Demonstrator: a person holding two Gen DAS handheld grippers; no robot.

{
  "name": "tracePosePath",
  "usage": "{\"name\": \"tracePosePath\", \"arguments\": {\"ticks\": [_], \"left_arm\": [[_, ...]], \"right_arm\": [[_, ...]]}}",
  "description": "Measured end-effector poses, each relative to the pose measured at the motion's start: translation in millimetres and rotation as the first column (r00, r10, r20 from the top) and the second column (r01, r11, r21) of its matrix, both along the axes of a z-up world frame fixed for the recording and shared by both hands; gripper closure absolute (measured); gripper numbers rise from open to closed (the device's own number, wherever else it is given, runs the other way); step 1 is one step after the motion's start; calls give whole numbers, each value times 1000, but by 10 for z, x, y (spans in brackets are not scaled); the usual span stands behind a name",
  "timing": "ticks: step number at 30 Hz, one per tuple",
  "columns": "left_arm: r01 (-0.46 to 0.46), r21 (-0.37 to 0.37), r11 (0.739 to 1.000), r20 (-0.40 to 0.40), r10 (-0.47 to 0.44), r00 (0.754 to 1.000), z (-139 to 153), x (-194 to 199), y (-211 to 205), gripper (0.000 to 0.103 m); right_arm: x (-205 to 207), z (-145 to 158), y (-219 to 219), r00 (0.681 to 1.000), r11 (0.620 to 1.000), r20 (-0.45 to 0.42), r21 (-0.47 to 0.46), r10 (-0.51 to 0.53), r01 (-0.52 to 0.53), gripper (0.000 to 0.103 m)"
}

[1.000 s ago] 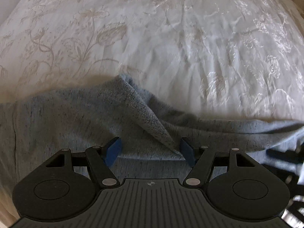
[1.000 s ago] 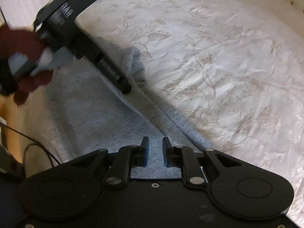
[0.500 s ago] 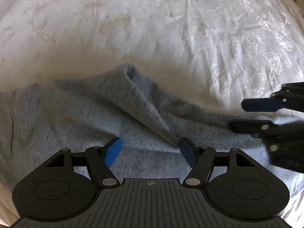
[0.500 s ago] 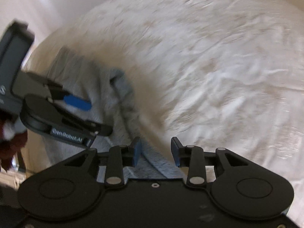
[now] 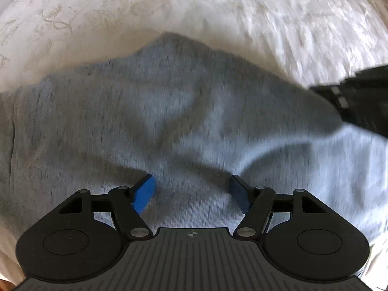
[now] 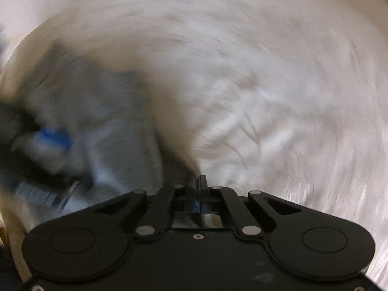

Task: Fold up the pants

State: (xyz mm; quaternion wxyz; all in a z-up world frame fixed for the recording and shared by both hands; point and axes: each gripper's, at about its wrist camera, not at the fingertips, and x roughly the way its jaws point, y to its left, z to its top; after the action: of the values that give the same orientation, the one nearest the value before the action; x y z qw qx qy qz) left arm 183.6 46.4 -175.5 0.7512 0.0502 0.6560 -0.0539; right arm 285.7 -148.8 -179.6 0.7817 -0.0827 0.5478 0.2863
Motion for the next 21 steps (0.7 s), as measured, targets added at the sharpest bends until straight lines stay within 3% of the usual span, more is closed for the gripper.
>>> {"name": "tracePosePath", "arguments": {"ticks": [5,7,10,14,18,21], "left_arm": [[54,22,998,-49,-53,997,-99,-425,68,35],[74,33,997,-57,-72,996,-107,-581,83,35],[111,31,993,-51,-109,993,0,-640,81,37],[114,15,993,75,-114,991,282,-505,102,37],[106,-14,994,177,-102,979,424,-172,82,36],[139,-2,990,219,-135,966,356,55,-16,36]], "right_arm": [[-57,-43,118,999,999,33,-35,5,-4,103],[-30,-59,56,999,999,16,-20,-46,46,101],[-5,95,-82,983,985,78,-32,-167,169,95],[-173,436,-331,966,966,88,106,-244,234,95],[-545,591,-342,978,974,81,136,-191,179,93],[-723,488,-254,989,984,30,108,-147,143,93]]}}
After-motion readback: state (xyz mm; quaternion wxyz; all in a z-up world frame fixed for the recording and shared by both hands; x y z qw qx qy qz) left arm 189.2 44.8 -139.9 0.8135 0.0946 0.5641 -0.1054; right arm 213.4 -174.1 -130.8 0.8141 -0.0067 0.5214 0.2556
